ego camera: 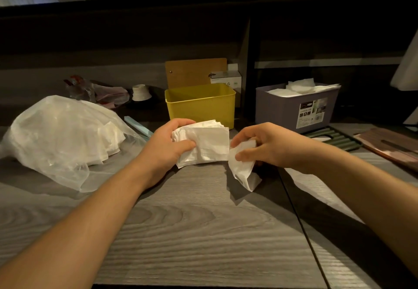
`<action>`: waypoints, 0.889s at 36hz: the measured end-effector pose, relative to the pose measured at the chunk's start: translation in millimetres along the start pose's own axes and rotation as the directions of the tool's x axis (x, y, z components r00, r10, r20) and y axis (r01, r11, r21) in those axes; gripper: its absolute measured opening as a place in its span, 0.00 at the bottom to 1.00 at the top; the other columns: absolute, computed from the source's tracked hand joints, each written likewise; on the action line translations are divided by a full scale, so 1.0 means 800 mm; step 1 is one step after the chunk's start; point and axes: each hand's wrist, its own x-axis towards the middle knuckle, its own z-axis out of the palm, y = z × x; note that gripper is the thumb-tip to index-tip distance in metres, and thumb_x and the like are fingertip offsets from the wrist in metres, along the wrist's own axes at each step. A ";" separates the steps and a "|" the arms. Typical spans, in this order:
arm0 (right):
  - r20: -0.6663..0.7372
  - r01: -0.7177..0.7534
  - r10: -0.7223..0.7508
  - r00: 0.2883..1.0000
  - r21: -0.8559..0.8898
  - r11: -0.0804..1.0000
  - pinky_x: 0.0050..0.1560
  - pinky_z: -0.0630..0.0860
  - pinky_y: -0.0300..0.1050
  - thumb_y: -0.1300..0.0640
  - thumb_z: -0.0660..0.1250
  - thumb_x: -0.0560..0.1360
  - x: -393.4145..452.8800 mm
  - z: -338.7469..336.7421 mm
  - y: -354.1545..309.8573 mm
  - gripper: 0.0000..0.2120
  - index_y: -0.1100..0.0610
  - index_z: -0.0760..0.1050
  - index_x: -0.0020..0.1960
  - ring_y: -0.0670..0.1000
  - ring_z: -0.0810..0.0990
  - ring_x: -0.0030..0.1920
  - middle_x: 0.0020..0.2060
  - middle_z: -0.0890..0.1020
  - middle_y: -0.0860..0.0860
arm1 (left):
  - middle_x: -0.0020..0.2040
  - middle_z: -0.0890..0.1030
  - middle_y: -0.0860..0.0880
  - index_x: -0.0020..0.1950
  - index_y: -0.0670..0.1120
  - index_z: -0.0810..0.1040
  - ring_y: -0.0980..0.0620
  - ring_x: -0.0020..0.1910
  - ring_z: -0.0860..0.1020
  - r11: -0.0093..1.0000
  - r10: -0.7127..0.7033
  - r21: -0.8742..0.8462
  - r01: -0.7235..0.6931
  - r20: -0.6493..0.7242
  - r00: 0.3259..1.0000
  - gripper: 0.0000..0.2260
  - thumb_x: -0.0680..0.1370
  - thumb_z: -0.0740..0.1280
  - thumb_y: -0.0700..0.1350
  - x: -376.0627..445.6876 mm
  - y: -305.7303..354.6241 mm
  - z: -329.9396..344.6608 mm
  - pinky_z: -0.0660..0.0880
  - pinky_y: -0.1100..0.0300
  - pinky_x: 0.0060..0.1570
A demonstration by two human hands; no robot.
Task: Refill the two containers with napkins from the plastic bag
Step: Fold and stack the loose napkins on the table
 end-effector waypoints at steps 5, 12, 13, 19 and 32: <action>-0.023 0.133 -0.131 0.991 0.167 0.977 0.56 0.83 0.51 0.62 0.71 0.76 -0.005 -0.004 -0.005 0.18 0.44 0.78 0.60 0.50 0.84 0.53 0.52 0.84 0.48 | 0.54 0.81 0.46 0.62 0.48 0.77 0.52 0.46 0.82 0.998 -0.056 0.001 0.056 -0.026 0.998 0.16 0.78 0.67 0.32 0.001 0.001 0.000 0.82 0.59 0.40; -0.032 0.282 -0.436 0.900 0.804 0.524 0.42 0.83 0.45 0.64 0.72 0.68 -0.022 -0.014 -0.028 0.27 0.45 0.79 0.65 0.52 0.85 0.46 0.50 0.83 0.50 | 0.56 0.83 0.46 0.62 0.49 0.77 0.48 0.52 0.84 0.985 -0.150 -0.093 0.148 -0.023 0.988 0.16 0.78 0.69 0.33 0.005 0.001 0.001 0.83 0.57 0.48; -0.041 0.258 -0.416 0.908 0.838 0.481 0.37 0.82 0.43 0.64 0.73 0.68 -0.020 -0.007 -0.030 0.27 0.46 0.79 0.65 0.51 0.85 0.45 0.52 0.83 0.51 | 0.57 0.83 0.45 0.63 0.49 0.77 0.48 0.53 0.84 0.980 -0.161 -0.121 0.160 0.002 0.987 0.17 0.78 0.70 0.34 0.005 0.001 0.001 0.83 0.54 0.50; -0.036 0.024 0.013 0.999 0.857 0.514 0.30 0.76 0.37 0.65 0.70 0.77 0.010 0.045 -0.025 0.11 0.60 0.79 0.59 0.51 0.81 0.39 0.53 0.85 0.60 | 0.58 0.83 0.42 0.64 0.48 0.78 0.45 0.55 0.83 0.931 -0.182 -0.308 0.196 0.073 0.981 0.16 0.77 0.71 0.39 0.003 0.004 0.013 0.84 0.51 0.47; -0.084 0.008 0.176 0.981 0.918 0.397 0.25 0.69 0.35 0.59 0.65 0.82 0.018 0.055 -0.019 0.11 0.58 0.74 0.64 0.46 0.86 0.39 0.53 0.86 0.55 | 0.63 0.82 0.41 0.70 0.46 0.75 0.42 0.62 0.81 0.797 -0.197 -0.538 0.273 0.195 0.961 0.24 0.73 0.68 0.39 0.003 0.003 0.018 0.79 0.44 0.62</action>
